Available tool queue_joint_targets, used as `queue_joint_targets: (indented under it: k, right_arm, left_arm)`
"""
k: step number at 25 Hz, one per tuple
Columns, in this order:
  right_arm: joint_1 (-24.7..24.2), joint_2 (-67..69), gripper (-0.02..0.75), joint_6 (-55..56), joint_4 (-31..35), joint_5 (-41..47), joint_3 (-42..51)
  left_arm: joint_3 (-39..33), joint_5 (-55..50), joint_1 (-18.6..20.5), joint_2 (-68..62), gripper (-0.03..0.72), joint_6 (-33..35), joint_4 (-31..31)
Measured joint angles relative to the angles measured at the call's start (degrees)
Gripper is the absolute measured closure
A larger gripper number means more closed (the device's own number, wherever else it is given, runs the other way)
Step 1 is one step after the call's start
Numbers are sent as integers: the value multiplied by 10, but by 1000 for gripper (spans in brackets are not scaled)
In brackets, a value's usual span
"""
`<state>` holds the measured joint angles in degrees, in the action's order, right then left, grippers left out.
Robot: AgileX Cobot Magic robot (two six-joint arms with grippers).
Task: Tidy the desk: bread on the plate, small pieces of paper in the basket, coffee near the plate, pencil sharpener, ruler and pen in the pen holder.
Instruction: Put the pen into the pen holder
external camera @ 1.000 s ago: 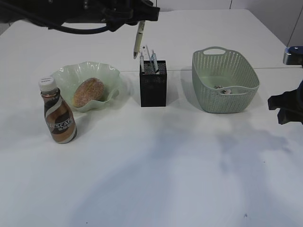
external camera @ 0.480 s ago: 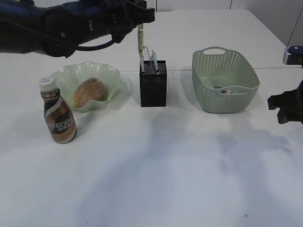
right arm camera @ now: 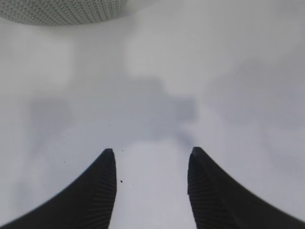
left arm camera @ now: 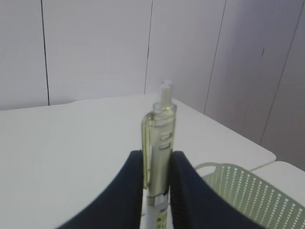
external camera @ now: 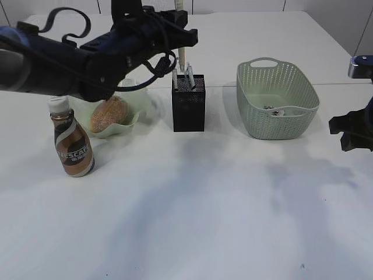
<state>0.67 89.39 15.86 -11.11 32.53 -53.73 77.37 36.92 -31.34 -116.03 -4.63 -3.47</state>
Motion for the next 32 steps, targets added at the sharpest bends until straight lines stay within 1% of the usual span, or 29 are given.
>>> queue_joint_targets:
  k: [3,8,15,32]
  right_arm:
    - [0,0,345,0,-1,-1,0]
    - [0,0,345,0,-1,-7,0]
    - [0,0,344,0,-1,-13,0]
    - [0,0,344,0,-2,-14,0]
  left_arm:
    - [0,35,0,-25,596,0,5]
    - [0,54,0,-48,596,0,38]
    - [0,122,0,-88,596,0,46]
    - [0,114,0,-93,596,0,47]
